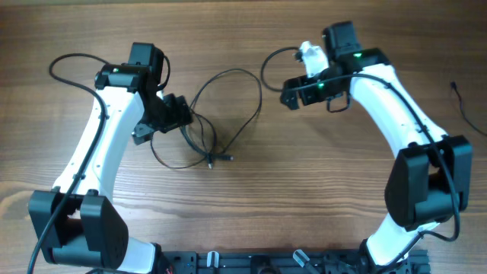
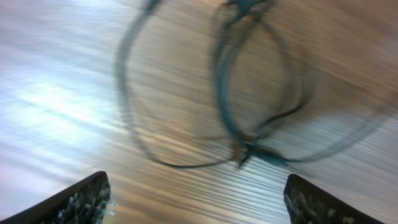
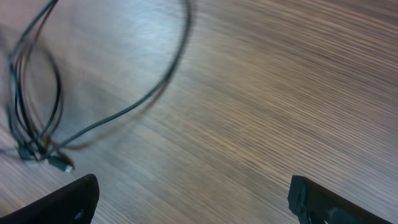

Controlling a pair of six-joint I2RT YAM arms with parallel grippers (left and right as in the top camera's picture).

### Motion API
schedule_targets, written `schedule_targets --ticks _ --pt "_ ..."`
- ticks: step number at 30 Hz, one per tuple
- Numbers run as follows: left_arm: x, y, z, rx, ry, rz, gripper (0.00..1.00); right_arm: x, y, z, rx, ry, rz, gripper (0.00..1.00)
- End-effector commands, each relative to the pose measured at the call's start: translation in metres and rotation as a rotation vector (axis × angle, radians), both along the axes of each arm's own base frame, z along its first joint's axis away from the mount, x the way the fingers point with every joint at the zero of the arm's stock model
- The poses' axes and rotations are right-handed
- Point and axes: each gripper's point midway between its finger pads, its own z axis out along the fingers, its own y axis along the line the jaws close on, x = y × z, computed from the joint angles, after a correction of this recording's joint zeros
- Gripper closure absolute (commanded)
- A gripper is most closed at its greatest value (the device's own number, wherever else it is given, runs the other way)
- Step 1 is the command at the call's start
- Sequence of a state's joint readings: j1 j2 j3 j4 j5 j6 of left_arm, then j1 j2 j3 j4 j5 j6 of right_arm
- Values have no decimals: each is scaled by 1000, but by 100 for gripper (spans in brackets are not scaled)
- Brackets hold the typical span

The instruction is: Untangle cables

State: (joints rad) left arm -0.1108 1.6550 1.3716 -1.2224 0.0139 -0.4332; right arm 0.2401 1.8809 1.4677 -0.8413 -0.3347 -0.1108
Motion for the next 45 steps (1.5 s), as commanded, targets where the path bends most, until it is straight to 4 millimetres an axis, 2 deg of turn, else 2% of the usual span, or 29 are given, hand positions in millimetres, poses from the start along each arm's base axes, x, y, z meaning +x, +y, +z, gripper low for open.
schedule_targets --ticks 1,2,6,14,17,20,21,23,26,27,28,31,35,38,40,43,45 --pt "-4 37 -1 176 13 73 5 -5 15 -4 -37 -16 86 0" --pt "-2 37 -1 167 9 70 0 -11 23 -4 -30 -13 133 0" --pt "3 21 -2 84 -5 -14 0 -35 45 -4 -9 14 262 0" --pt "17 30 0 136 -65 4 0 -78 90 -4 10 56 446 1" --pt "18 30 0 135 -68 4 0 -76 102 -6 -28 1 479 6" --pt "18 30 0 135 -68 4 0 -69 113 -9 -38 -64 492 15" --pt "18 30 0 135 -68 4 0 -66 118 -9 -27 -77 473 20" --pt "18 30 0 135 -68 4 0 -53 120 -14 3 -33 220 25" --pt "18 29 0 130 -68 4 0 -44 92 -31 -40 100 -311 11" --pt "18 29 0 130 -68 4 0 -49 88 -38 -26 162 -463 3" --pt "18 28 0 127 -67 3 0 -56 91 -44 18 237 -571 0" --pt "17 25 -1 109 -65 1 0 -65 107 -50 136 363 -683 0" --pt "17 24 -1 100 -63 1 0 -83 103 -66 156 525 -924 0" --pt "17 23 -1 93 -63 0 0 -88 107 -72 160 532 -937 0" --pt "17 23 -1 93 -63 0 0 -81 117 -71 195 462 -835 0" --pt "17 23 -1 93 -62 0 0 -69 143 -61 244 285 -576 0" --pt "17 23 -1 93 -62 0 0 -72 149 -61 241 265 -552 0"
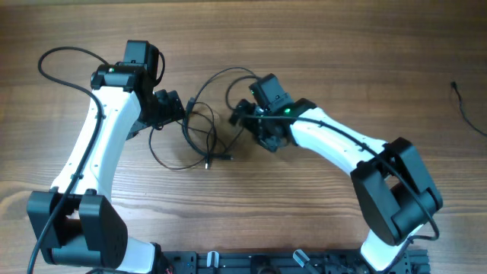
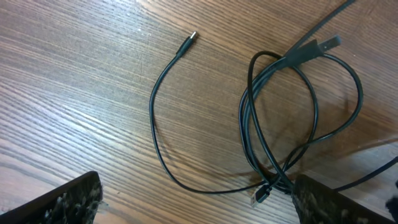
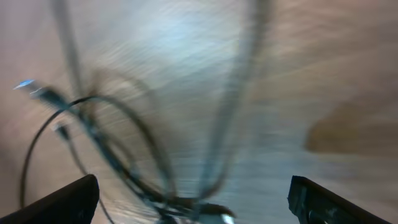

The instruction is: Untangle cables

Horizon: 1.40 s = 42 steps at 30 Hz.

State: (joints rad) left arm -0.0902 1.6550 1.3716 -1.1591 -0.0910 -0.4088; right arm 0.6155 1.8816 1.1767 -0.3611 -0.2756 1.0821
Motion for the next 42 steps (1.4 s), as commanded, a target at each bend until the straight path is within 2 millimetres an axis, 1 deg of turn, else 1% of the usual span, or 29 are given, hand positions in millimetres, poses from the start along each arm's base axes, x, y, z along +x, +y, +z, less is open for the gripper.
schedule_targets --ticks 1,3,5,9,13,14,18,20,24,25,26,27,28,29,30,31,32,35,36,37,38,39,40,41,42 --pt "-1 0 -3 -7 11 -6 0 -10 14 -6 -48 -77 140 0" --pt "-1 0 -3 -7 11 -6 0 -13 16 -8 -68 -89 141 0" --pt "-1 0 -3 -7 13 -6 0 -18 23 -8 -98 -115 148 1" --pt "-1 0 -4 -6 14 -6 0 -23 31 -8 -138 -162 160 4" --pt "-2 0 -4 -6 17 -6 0 -20 30 -9 -192 -211 145 6" --pt "-2 0 -4 -6 18 -6 0 -18 28 -9 -203 -219 138 8" --pt "-3 0 -4 -6 22 -6 0 -9 18 -9 -259 -257 99 9" --pt "-3 0 -4 -6 23 -6 0 -6 15 -18 -289 -261 88 9" --pt "-4 0 -4 -6 25 -6 0 -8 13 -53 -326 -217 102 10" --pt "-4 0 -4 -6 25 -6 0 -10 12 -64 -340 -201 106 11" --pt "-4 0 -4 -6 25 -6 0 -11 11 -68 -347 -194 108 13" --pt "-4 0 -4 -8 25 -6 0 -11 10 -70 -349 -192 109 21" --pt "-4 -1 -4 -9 25 -6 0 -11 10 -72 -352 -189 109 42" --pt "-4 -1 -4 -9 25 -6 0 -11 10 -72 -352 -191 111 66" --pt "-4 -1 -4 -9 25 -6 0 -11 10 -72 -353 -191 111 96" --pt "-4 -1 -4 -9 25 -6 0 -11 10 -72 -356 -195 121 96" --pt "-4 -1 -4 -9 25 -6 0 -9 11 -71 -366 -223 169 96" --pt "-4 -1 -4 -9 23 -6 0 0 13 -50 -454 -380 430 96" --pt "-4 -1 -4 -10 25 -7 0 3 7 -33 -534 -455 564 96" --pt "-4 -4 -4 -26 27 -19 0 7 -3 -13 -612 -502 623 96" --pt "-6 -23 -4 -121 36 -134 0 15 -18 24 -703 -564 614 96" --pt "-7 -37 -3 -199 36 -218 0 19 -28 56 -756 -618 589 96" --pt "-9 -55 0 -295 28 -313 0 22 -35 84 -779 -670 557 96" --pt "-15 -82 9 -444 8 -453 1 25 -43 120 -788 -740 494 96" --pt "-22 -101 19 -560 -13 -562 1 24 -48 159 -771 -824 446 96"
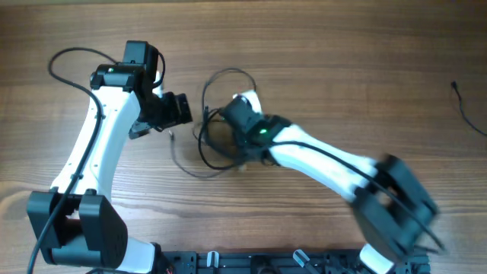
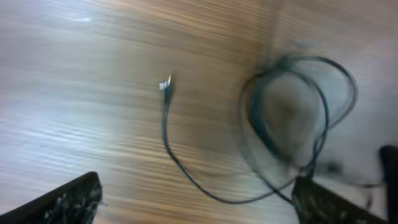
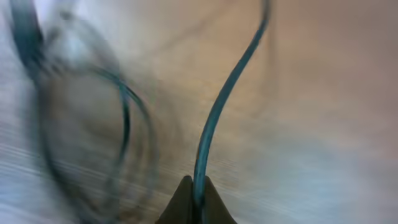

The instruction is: Untangle cables

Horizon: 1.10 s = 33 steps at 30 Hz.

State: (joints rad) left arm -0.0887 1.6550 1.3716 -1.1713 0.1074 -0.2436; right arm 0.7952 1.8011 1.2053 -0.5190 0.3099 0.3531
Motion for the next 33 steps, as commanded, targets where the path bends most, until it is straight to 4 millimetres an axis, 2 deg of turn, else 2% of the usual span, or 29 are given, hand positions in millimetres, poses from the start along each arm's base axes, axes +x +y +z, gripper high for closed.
schedule_targets --ticks 1,3,4,5,8,11,13,17,21,27,33 --pt "-24 -84 30 -505 -54 -459 1 21 -24 177 69 -427 6 96" --pt "-40 -105 51 -686 -87 -569 1 7 -35 236 183 -540 5 96" --pt "-46 -116 64 -787 -113 -605 2 -2 -42 261 239 -583 6 96" --pt "-48 -122 74 -855 -134 -619 2 -9 -47 274 268 -607 7 96" --pt "-51 -137 104 -1043 -208 -634 4 -22 -60 298 315 -651 0 96" --pt "-50 -144 125 -1165 -255 -620 5 -31 -58 307 361 -652 36 96" --pt "-49 -146 132 -1206 -265 -610 7 -33 -55 307 374 -645 52 96" --pt "-59 -156 128 -1190 -227 -649 10 -30 -58 313 375 -673 33 96" --pt "-75 -169 108 -1084 -155 -740 10 -21 -69 338 353 -793 -28 96" --pt "-100 -186 84 -947 -70 -883 6 -23 -97 413 389 -1075 -124 96" --pt "-106 -193 72 -871 -63 -965 4 -64 -139 512 666 -1403 -237 96"
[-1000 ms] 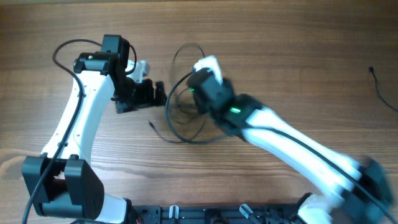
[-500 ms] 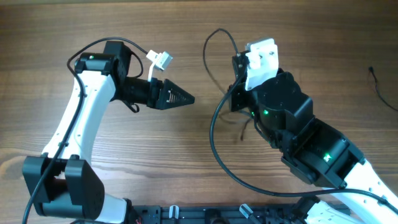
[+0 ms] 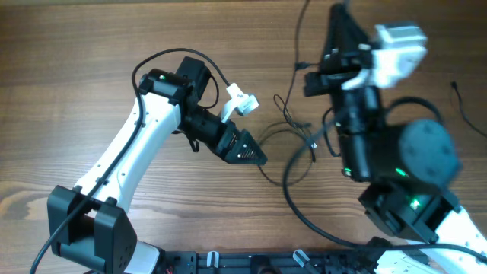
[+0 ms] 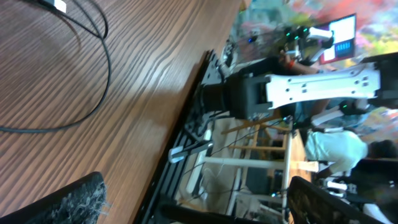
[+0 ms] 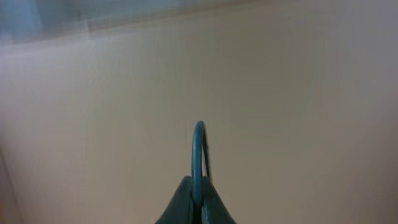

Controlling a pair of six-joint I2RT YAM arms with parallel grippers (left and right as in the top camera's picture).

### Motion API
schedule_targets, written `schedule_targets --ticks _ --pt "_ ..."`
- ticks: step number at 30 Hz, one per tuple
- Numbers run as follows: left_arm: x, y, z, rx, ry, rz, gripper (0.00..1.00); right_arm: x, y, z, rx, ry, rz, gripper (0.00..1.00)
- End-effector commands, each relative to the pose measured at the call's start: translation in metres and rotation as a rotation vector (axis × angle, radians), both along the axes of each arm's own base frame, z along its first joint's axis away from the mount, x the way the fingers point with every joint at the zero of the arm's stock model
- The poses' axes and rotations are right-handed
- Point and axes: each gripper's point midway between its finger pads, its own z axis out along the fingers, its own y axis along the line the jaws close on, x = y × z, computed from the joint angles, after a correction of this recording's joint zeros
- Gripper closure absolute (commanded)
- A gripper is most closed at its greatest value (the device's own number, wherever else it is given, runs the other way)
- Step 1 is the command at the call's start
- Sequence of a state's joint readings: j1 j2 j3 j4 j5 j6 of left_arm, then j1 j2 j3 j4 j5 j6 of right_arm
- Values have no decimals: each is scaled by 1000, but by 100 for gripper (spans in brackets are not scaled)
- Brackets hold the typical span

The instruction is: Untangle cables

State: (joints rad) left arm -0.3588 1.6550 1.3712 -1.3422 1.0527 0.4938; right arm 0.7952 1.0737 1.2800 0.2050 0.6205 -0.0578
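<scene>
The dark cables form a loose loop on the wooden table (image 3: 114,46); the tangle (image 3: 278,158) lies at centre, with small connectors beside it. One thin strand (image 3: 295,46) rises from it toward the top of the overhead view. My right gripper (image 5: 199,190) is shut on a dark teal cable (image 5: 199,146), which arches just above the fingertips against a blank beige background. The right arm (image 3: 380,129) is lifted high, close to the overhead camera. My left gripper (image 3: 247,154) is open, just left of the loop, with nothing between its fingers (image 4: 81,199). A cable curve (image 4: 107,68) lies ahead of it.
A separate thin black cable (image 3: 464,103) lies at the table's far right edge. The right arm's own thick lead (image 3: 293,198) curves over the table near the loop. The table's front edge and rail (image 4: 186,149) show in the left wrist view, with room clutter beyond.
My right gripper, then low on the table and shut on a strand, is now raised high with it. The tangle lies further right. My left gripper has moved from the left to the centre, still open.
Both grippers were open, the left one over the tangle and the right one off to the back right. Then the right gripper was open at the tangle, then shut on a strand there. Now it holds that strand up high, and the loops have spread out.
</scene>
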Motion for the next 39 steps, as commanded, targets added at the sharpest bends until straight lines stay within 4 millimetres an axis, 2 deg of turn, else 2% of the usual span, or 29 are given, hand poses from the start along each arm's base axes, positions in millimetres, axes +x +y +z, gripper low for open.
schedule_targets --ticks 1,2,3,6,9,12,16,20,22,24,26,29,31,34,36,39 --pt "-2 -1 -13 54 -49 -41 4 -38 -44 61 159 -208 -57 96" --pt "-1 -1 -14 59 -55 -44 4 -46 -53 72 210 -256 -58 96" --pt "-1 -1 -15 63 -64 -48 4 -64 -67 92 299 -352 -47 96" --pt "1 -2 -16 62 -75 -48 3 -105 -80 128 381 -568 50 96" --pt "2 -2 -17 60 -80 -47 3 -136 -72 147 367 -722 181 96" --pt "4 -3 -20 56 -89 -47 4 -145 -56 150 469 -721 417 96" --pt "2 2 -33 97 -89 -49 6 -136 -42 146 457 -685 459 96" --pt "9 3 -55 145 -77 1 6 -110 -17 129 370 -575 445 96" --pt "9 5 -64 164 -66 17 6 -97 -4 118 233 -544 374 96" --pt "9 13 -78 240 -52 40 6 -71 7 95 29 -458 227 96" --pt "11 22 -89 318 -46 64 7 -46 1 75 -115 -367 59 96" --pt "10 26 -92 349 -48 66 8 -8 -46 50 -266 -213 -300 96" --pt "10 26 -92 349 -49 66 7 9 -79 42 -300 -156 -452 96" --pt "10 26 -92 349 -49 66 7 31 -149 30 -313 -83 -670 96" --pt "11 26 -92 348 -52 67 7 42 -189 19 -300 -33 -767 96" --pt "11 26 -92 348 -51 67 7 55 -267 -9 -189 51 -927 96"
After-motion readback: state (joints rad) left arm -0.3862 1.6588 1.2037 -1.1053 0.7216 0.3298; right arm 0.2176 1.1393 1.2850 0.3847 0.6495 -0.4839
